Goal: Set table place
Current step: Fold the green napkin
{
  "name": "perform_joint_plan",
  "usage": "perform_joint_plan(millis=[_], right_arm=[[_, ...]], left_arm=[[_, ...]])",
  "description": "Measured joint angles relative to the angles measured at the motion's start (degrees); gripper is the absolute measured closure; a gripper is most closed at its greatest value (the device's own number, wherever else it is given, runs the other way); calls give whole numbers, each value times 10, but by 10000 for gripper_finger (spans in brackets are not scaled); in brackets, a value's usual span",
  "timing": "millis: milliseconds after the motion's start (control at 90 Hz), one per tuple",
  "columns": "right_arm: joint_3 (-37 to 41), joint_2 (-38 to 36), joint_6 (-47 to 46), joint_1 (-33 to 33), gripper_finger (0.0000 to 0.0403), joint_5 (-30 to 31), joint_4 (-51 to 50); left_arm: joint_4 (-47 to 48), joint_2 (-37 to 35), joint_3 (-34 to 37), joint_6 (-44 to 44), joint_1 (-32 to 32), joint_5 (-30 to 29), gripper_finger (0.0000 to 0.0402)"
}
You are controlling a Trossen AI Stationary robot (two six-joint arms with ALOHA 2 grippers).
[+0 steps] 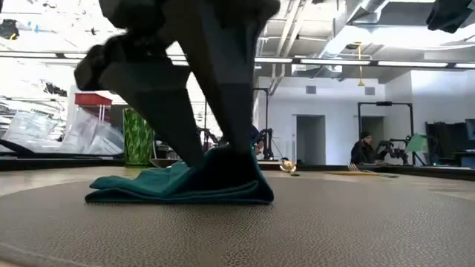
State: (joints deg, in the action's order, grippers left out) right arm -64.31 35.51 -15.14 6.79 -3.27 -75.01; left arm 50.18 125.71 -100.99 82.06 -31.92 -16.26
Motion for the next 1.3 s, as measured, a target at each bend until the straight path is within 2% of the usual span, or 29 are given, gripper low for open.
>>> perform_joint_plan(millis=[189, 422, 611, 811, 1133, 1300], right_arm=[[0, 0, 0, 0, 278, 0, 2], [0, 0, 0, 0, 278, 1, 2], [0, 0, -1, 0, 278, 1, 2], [0, 0, -14, 0, 278, 1, 2], [-9, 1, -22, 0, 278, -15, 4], [-36, 0, -30, 0, 278, -16, 5]], left_arm=[[28, 0, 0, -10, 7, -8, 235], [28, 0, 0, -13, 20, -49, 235], [30, 0, 0, -30, 24, -51, 243], [31, 0, 0, -36, 22, -50, 281], [-16, 29, 0, -42, 19, -34, 391], [25, 35, -8, -27, 20, 13, 401]])
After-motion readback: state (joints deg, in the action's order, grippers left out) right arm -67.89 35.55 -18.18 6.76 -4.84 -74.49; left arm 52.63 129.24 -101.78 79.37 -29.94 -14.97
